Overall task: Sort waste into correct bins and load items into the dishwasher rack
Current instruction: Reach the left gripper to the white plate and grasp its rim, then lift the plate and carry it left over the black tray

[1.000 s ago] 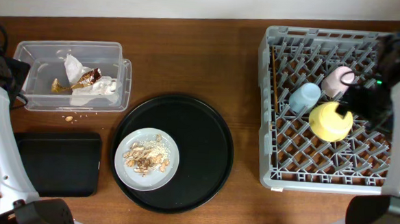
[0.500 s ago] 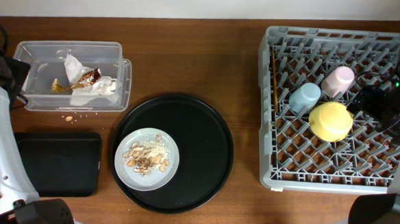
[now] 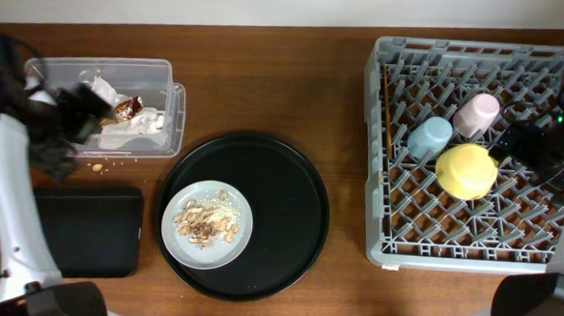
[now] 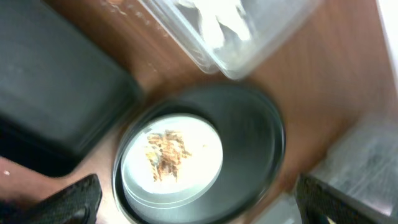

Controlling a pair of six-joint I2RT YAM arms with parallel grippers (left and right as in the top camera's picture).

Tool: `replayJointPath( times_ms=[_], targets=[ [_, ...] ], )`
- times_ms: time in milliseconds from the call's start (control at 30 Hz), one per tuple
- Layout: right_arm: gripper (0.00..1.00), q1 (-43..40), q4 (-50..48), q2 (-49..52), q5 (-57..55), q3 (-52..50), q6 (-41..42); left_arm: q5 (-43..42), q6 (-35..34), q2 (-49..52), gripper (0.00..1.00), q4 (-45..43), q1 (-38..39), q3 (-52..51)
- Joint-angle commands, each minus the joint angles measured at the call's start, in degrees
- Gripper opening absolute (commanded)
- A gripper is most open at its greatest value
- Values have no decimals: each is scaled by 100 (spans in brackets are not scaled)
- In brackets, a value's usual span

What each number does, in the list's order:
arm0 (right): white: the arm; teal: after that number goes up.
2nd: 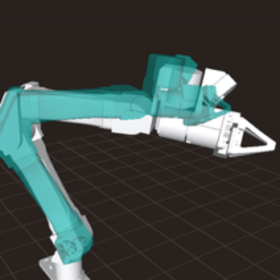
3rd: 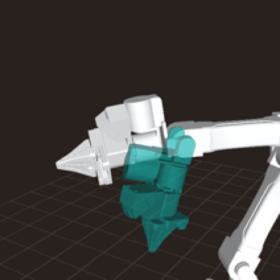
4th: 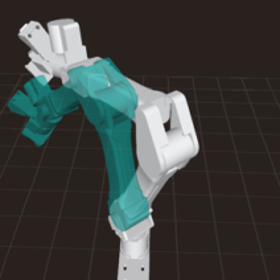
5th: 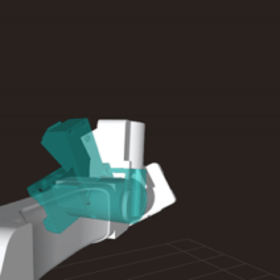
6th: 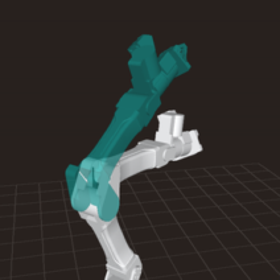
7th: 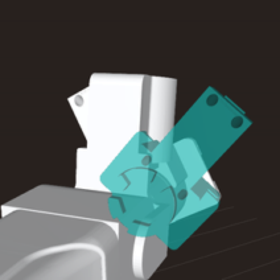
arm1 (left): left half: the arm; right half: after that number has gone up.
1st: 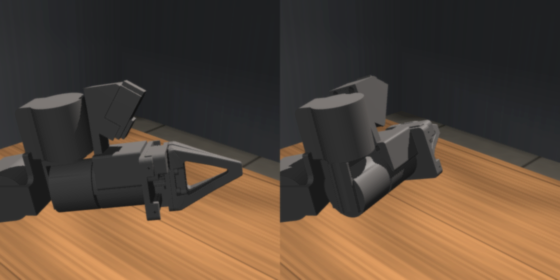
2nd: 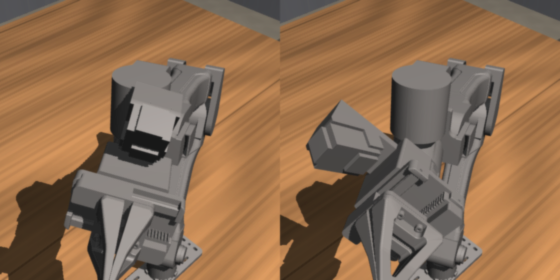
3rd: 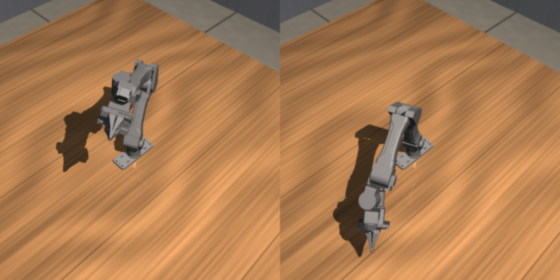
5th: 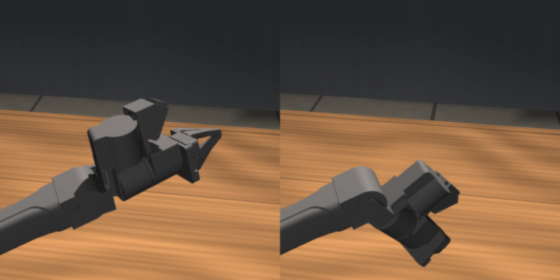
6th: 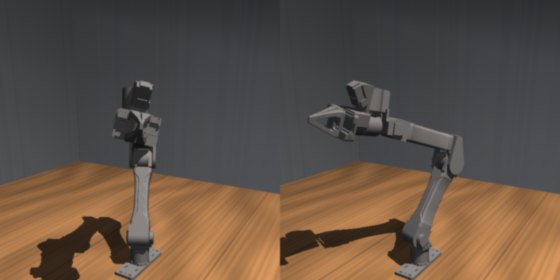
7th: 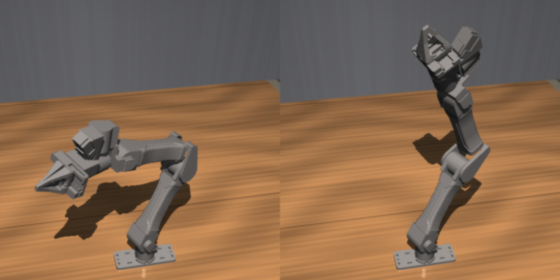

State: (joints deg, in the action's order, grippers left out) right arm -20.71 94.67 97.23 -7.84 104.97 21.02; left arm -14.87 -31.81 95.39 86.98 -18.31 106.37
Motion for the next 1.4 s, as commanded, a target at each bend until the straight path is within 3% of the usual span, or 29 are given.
replayJointPath(
  times_ms=[0, 133, 233, 333, 467, 733, 967, 1133, 1367],
  targets=[
    [99, -33, 4, -37, 9, -13, 50, -601, 1349, 37, 96, 380, 1134, -251],
    [99, -33, 4, -37, 9, -13, 50, -221, 1296, 37, 94, -378, 2848, -1239],
    [99, -33, 2, -37, 9, -13, 50, 323, 138, 37, 91, -1635, 4122, -2566],
    [99, -33, 2, -37, 9, -13, 50, 339, 136, 39, 61, -2721, 4865, -3456],
    [99, -33, 2, -37, 9, -13, 50, 1550, -748, 39, 58, -3110, 5589, -3888],
    [99, -33, 2, -37, 9, -13, 50, 2522, -1408, 728, 52, -3058, 5650, -3906],
    [99, -33, 4, -37, 9, -13, 50, 2629, -1534, 1281, 41, -3230, 5687, -3906],
    [99, -33, 2, -37, 9, -13, 50, 2671, -1532, 1331, 37, -3272, 5770, -3906],
    [99, -33, 2, -37, 9, -13, 50, 2820, -1617, 1340, 23, -3340, 5866, -3906]
  ],
)
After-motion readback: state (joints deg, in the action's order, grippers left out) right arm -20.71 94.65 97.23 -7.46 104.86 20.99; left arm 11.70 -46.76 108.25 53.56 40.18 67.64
